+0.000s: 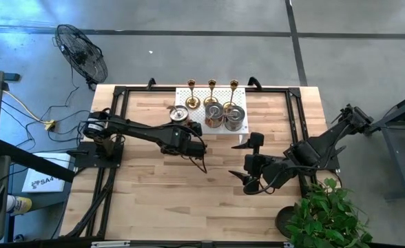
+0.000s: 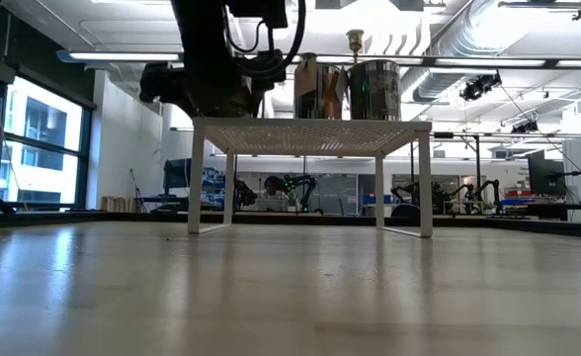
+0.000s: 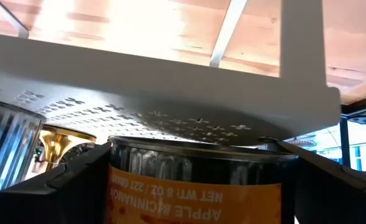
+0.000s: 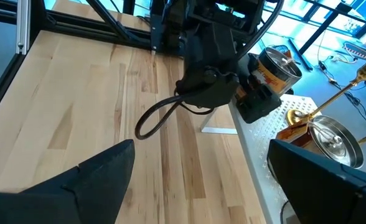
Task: Pick & Place candle stick holders
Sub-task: Put the silver scented candle on the shelf aligned with the other silver scented candles
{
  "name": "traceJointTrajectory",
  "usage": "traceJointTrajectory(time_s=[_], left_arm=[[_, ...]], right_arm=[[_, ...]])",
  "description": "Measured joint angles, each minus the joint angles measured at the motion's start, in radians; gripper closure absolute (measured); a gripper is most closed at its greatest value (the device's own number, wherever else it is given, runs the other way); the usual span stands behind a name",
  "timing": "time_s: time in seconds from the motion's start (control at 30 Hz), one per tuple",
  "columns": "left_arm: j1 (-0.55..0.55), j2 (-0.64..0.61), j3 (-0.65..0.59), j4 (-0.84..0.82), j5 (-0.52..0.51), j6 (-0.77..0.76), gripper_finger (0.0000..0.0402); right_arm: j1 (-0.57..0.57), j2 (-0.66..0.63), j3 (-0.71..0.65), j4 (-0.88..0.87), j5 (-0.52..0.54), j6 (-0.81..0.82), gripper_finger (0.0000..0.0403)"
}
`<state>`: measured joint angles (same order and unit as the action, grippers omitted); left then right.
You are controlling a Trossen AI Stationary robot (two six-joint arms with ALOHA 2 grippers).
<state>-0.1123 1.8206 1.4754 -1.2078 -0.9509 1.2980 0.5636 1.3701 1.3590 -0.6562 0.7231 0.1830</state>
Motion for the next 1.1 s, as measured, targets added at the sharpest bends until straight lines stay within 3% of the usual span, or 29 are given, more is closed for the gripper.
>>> traceJointTrajectory(time_s=[1.1], left_arm=[[0.000,0.032,0.003,-0.041,-0.005,-0.147,0.0002]], right_arm=[[-0.001,0.045,0.000,-0.018,0.019,-0.004,0.0039]])
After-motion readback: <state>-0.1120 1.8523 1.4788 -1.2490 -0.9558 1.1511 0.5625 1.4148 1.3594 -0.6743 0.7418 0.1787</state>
